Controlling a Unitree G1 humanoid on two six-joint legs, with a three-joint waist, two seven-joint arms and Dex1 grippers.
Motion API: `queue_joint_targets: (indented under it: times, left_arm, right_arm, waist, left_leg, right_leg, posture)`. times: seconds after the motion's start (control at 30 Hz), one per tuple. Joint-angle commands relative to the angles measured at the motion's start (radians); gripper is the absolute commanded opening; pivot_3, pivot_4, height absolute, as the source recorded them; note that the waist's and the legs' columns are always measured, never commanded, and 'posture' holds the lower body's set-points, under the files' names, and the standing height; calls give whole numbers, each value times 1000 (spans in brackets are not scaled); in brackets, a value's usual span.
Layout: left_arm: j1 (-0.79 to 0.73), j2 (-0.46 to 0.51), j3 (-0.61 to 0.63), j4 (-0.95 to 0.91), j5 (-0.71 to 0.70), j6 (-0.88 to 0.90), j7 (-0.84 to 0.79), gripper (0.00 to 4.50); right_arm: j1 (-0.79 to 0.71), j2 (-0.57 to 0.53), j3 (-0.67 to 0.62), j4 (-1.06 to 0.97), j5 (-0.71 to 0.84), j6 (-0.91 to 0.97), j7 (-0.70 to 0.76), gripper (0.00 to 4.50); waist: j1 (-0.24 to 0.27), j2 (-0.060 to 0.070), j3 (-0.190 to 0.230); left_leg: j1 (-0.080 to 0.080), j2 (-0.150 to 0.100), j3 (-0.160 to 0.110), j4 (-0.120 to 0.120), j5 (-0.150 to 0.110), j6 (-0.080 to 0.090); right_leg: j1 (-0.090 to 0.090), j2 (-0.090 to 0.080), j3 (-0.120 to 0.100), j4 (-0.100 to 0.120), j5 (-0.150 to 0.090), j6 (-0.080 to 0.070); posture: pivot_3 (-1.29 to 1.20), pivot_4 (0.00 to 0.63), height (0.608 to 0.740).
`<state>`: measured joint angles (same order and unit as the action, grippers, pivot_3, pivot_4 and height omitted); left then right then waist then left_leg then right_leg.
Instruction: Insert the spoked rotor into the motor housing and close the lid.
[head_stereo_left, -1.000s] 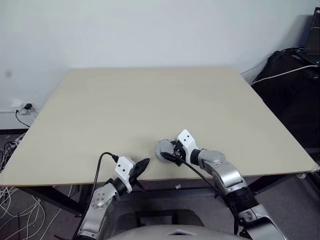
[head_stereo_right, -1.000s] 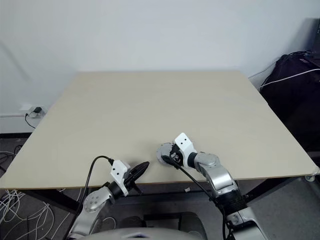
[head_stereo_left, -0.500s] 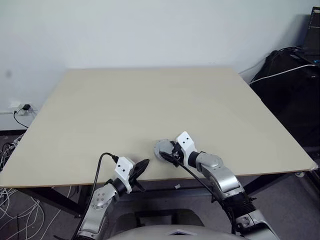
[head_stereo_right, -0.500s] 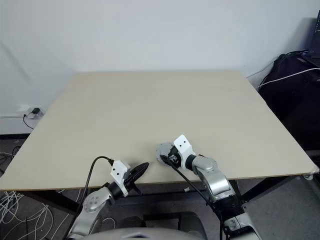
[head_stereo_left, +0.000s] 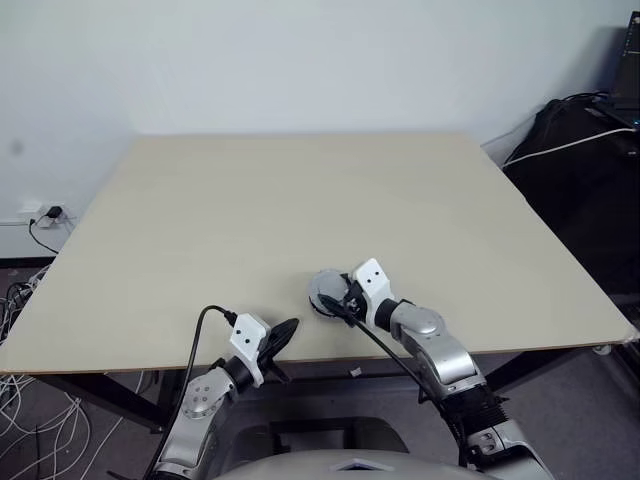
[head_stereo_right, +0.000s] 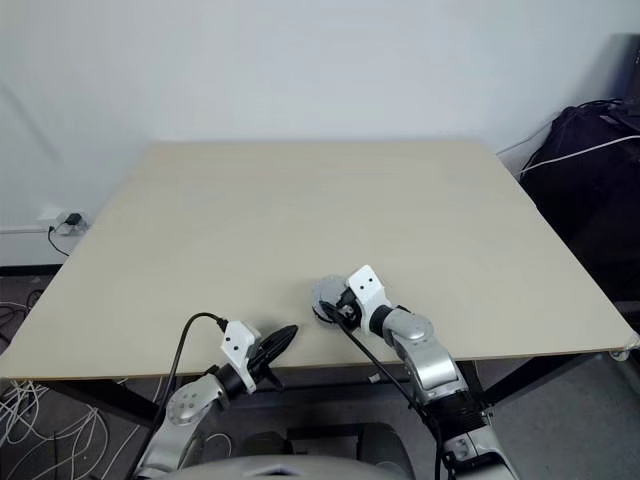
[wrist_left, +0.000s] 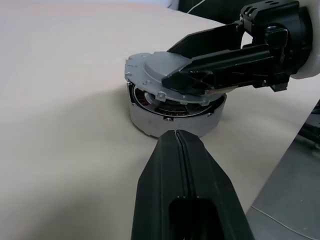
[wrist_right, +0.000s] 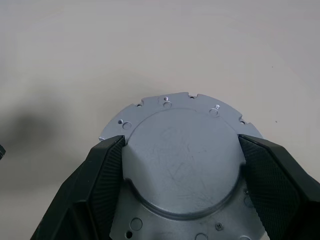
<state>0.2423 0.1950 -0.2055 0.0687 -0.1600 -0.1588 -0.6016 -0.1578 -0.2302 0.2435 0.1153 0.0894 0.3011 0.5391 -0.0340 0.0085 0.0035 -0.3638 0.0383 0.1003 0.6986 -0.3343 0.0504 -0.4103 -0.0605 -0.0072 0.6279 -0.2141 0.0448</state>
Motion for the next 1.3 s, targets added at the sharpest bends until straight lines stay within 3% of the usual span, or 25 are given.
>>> queue_joint_targets:
  times: [0.03,1.3]
  left_arm:
    - [-9,-2,7,0,-12,-23,-7,0]
    - [-1,-8,5,-25,-13,-6,4,0]
  right_arm:
    - [-13,-5,-23,-23,12,8,7,3269]
    - [-60,-88,60,-59,-70,199,33,3269]
  waist:
    - [0,0,0]
    - [10,1,0]
  left_leg:
    - [0,0,0,0,0,0]
    - [2,0,0,0,0,0]
  right_leg:
    - [0,0,0,0,0,0]
    - [2,0,0,0,0,0]
  posture:
    - [0,0,740]
    - [0,0,740]
